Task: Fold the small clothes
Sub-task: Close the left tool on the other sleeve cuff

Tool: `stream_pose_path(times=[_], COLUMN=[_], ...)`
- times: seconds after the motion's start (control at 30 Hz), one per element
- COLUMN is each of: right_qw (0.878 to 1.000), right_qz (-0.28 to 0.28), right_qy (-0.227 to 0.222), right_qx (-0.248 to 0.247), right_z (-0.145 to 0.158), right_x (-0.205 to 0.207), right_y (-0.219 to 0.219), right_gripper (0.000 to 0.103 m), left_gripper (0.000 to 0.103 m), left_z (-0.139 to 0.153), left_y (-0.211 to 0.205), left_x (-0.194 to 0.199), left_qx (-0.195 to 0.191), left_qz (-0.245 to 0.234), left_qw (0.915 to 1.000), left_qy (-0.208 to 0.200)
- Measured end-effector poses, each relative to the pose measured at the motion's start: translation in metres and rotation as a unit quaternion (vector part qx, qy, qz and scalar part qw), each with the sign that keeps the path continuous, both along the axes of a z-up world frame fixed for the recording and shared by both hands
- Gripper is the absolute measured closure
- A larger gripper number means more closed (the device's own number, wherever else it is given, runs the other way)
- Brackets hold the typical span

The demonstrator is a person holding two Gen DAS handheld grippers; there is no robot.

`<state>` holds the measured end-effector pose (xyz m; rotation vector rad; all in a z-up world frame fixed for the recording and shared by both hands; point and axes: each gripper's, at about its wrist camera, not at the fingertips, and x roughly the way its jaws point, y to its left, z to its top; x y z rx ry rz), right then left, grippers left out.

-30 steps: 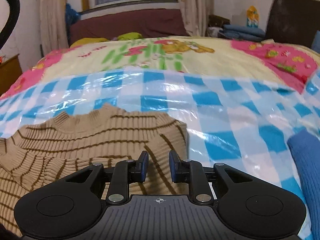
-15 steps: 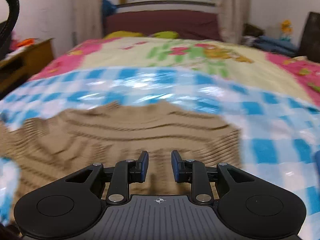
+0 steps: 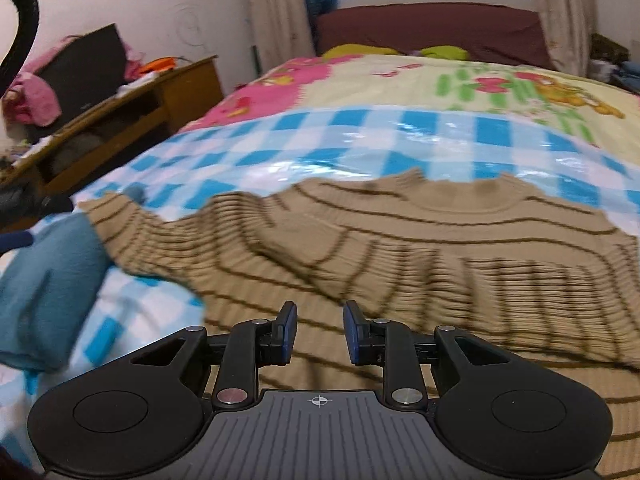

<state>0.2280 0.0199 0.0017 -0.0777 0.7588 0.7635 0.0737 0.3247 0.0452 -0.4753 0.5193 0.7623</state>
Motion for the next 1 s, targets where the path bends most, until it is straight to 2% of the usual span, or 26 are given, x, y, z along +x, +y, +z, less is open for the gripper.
stream_pose_path(times=[0.1, 0.2, 0.27, 0.37, 0.53, 0.6, 0.67, 0.7, 0.8, 0.87, 1.0], right_qw=[1.0, 1.0, 0.999, 0.999, 0.999, 0.999, 0.999, 0.999, 0.999, 0.999, 0.999], right_qz=[0.014, 0.025, 0.03, 0.035, 0.037, 0.037, 0.036, 0.035, 0.034, 0.033, 0.03], right_qy=[0.007, 0.011, 0.012, 0.015, 0.023, 0.026, 0.03, 0.031, 0.031, 0.03, 0.03], right_qx=[0.007, 0.009, 0.01, 0.012, 0.015, 0.014, 0.014, 0.015, 0.018, 0.021, 0.022], right_z=[0.0, 0.0, 0.001, 0.0, -0.002, -0.003, -0.004, -0.004, -0.003, -0.001, 0.0], right_x=[-0.004, -0.006, -0.005, -0.005, -0.005, -0.005, -0.005, -0.005, -0.004, -0.004, -0.003], right_y=[0.013, 0.025, 0.03, 0.035, 0.036, 0.036, 0.035, 0.035, 0.033, 0.032, 0.029], right_gripper=[0.078, 0.078, 0.078, 0.078, 0.078, 0.078, 0.078, 0.078, 0.078, 0.078, 0.078], left_gripper=[0.007, 0.013, 0.022, 0.024, 0.025, 0.032, 0.056, 0.059, 0.074, 0.087, 0.091], left_z=[-0.008, -0.018, -0.026, -0.038, -0.042, -0.043, -0.046, -0.047, -0.049, -0.048, -0.039], left_y=[0.044, 0.07, 0.081, 0.092, 0.104, 0.111, 0.114, 0.115, 0.115, 0.116, 0.113], left_x=[0.005, 0.008, 0.011, 0.017, 0.027, 0.031, 0.033, 0.033, 0.028, 0.025, 0.032], left_qx=[-0.04, -0.06, -0.071, -0.091, -0.09, -0.099, -0.107, -0.11, -0.111, -0.117, -0.109], left_qz=[0.027, 0.047, 0.054, 0.063, 0.071, 0.074, 0.079, 0.083, 0.088, 0.08, 0.059], left_qw=[0.9988, 0.9969, 0.9957, 0.9935, 0.9927, 0.9917, 0.9906, 0.99, 0.9892, 0.9886, 0.9909], left_qy=[-0.013, -0.021, -0.026, -0.029, -0.036, -0.038, -0.033, -0.03, -0.037, -0.05, -0.052])
